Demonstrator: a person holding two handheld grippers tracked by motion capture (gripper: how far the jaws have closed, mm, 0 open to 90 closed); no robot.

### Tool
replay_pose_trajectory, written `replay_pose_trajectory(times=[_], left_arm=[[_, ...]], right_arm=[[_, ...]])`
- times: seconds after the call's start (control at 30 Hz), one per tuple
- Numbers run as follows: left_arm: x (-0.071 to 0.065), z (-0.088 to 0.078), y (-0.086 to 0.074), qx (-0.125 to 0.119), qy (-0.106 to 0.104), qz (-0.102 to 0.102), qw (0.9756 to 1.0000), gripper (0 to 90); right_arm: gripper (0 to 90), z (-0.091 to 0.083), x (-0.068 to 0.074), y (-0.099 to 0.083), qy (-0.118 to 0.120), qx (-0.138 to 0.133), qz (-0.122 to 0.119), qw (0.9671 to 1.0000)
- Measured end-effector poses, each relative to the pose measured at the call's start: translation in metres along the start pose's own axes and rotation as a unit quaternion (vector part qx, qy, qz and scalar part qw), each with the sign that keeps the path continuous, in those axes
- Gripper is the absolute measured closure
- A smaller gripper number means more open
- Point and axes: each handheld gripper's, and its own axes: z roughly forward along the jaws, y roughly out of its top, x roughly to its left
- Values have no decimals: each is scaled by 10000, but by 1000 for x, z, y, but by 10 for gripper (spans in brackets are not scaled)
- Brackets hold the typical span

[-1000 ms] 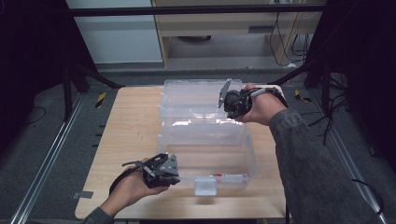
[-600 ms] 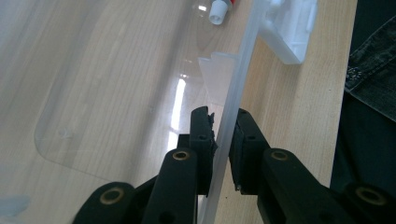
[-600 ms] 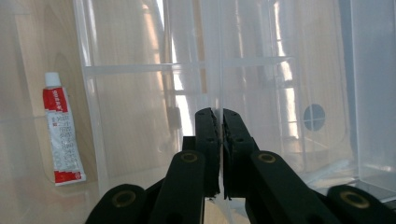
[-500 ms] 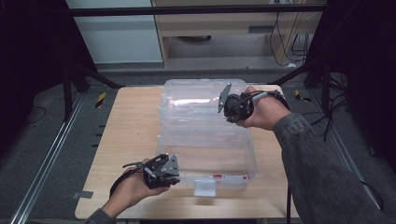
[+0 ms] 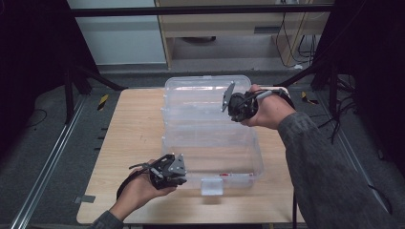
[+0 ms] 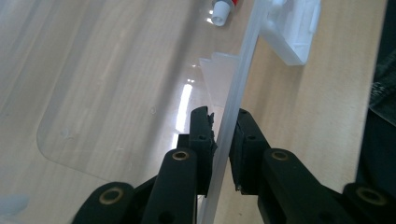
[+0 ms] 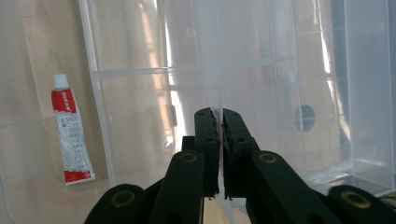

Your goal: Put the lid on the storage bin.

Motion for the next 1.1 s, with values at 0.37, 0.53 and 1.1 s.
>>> replay_pose_trajectory(times=[0.37,0.53,1.1], left_arm=[[14,2,-1,-52,-12,-47,10000,800],[14,2,-1,-49,-24,-54,10000,798],[16,3,0,-18,-49,-57,10000,793]], right_arm=[[883,3,-12,6,102,-162,21,9998],[887,-2,-5,6,94,-184,-56,9998],[891,-14,29,-1,39,-333,-308,9990]])
